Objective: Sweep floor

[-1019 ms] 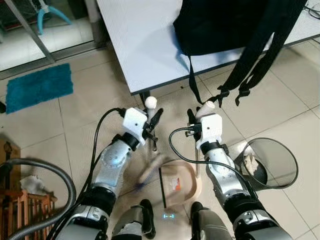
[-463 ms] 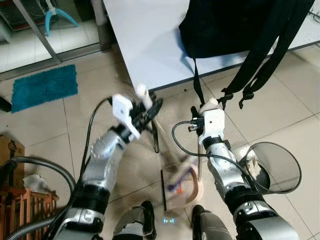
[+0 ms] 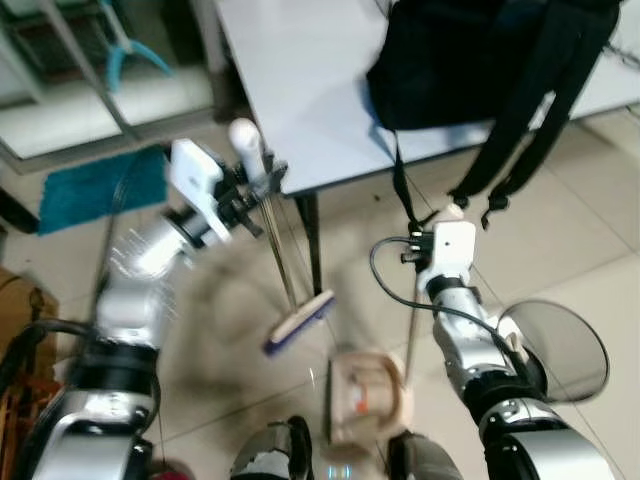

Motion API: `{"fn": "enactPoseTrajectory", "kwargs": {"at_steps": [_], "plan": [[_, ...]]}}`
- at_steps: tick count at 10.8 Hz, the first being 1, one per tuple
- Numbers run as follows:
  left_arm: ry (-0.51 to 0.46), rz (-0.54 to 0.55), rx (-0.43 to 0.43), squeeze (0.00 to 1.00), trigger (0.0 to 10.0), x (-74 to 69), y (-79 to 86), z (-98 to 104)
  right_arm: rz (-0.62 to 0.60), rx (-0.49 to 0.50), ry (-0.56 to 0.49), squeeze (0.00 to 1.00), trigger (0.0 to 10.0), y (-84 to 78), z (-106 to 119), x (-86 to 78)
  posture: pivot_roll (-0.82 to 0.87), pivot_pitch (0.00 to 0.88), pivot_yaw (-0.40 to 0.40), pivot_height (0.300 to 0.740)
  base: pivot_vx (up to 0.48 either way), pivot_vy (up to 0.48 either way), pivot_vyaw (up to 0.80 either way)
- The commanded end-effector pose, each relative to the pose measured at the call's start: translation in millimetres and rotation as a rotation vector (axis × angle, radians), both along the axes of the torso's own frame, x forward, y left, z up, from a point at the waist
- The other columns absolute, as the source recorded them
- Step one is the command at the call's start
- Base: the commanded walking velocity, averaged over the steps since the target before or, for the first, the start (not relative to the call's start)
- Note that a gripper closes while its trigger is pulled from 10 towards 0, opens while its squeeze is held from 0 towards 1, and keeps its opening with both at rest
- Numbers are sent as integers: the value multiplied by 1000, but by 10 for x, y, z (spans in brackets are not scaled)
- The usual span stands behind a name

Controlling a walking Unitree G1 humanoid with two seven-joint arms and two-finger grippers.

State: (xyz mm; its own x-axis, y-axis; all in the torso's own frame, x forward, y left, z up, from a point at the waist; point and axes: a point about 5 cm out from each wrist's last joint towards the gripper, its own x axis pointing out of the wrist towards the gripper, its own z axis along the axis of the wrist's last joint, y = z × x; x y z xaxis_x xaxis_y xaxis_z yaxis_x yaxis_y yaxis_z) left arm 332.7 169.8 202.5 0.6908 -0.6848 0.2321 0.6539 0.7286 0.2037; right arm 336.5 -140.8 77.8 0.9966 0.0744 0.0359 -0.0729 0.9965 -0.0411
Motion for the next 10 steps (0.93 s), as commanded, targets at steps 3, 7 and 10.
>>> {"fn": "enactPoseTrajectory", "kwargs": {"at_steps": [3,7,10], "plan": [[45,250,41,0,10000,-75,270,-197,5,70,-94,0,10000,-194,243,5,29,35,76,740,0,0,0],[166,470,95,0,10000,-246,292,-705,-44,113,-235,0,10000,-458,981,-166,-10,30,80,740,0,0,0],[170,540,90,0,10000,-224,158,-749,-44,137,-270,0,10000,-550,1506,-305,-29,35,93,740,0,0,-410]]}}
